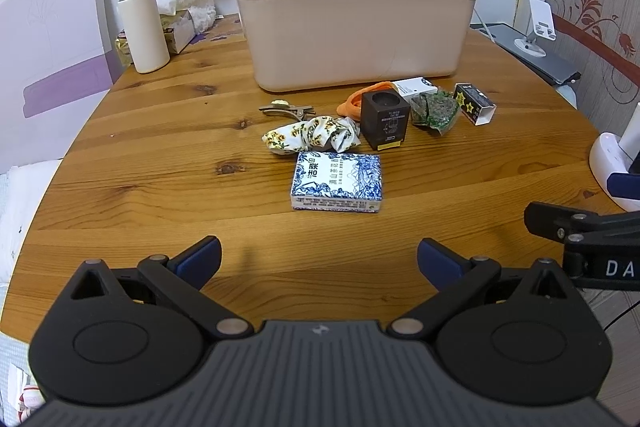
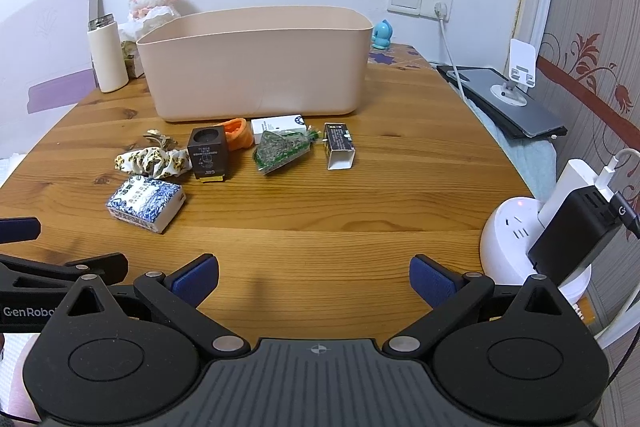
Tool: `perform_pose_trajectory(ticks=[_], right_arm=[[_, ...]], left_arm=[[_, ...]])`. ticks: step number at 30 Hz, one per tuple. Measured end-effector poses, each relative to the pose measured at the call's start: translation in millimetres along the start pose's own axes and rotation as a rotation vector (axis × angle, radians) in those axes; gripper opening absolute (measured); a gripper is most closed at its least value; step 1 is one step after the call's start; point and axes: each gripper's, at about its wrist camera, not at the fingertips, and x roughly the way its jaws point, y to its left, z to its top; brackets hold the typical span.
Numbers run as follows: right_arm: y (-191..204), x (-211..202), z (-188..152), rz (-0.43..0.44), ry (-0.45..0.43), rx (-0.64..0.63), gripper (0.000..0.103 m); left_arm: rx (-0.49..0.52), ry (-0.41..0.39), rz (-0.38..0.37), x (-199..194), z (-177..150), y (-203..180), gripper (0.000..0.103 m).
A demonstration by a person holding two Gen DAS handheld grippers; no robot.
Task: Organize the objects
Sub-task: 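Move both grippers toward the items in front of the basket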
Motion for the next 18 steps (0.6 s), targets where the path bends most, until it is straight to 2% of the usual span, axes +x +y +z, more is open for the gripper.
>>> perform_pose_trajectory(ticks=[18], right_arm=[[-5.0,6.1,3.1,0.002,0.004,0.004,0.103]], left_arm=[[-0.004,0.000,0.010,4.8,2.7,-0.6,0.103]])
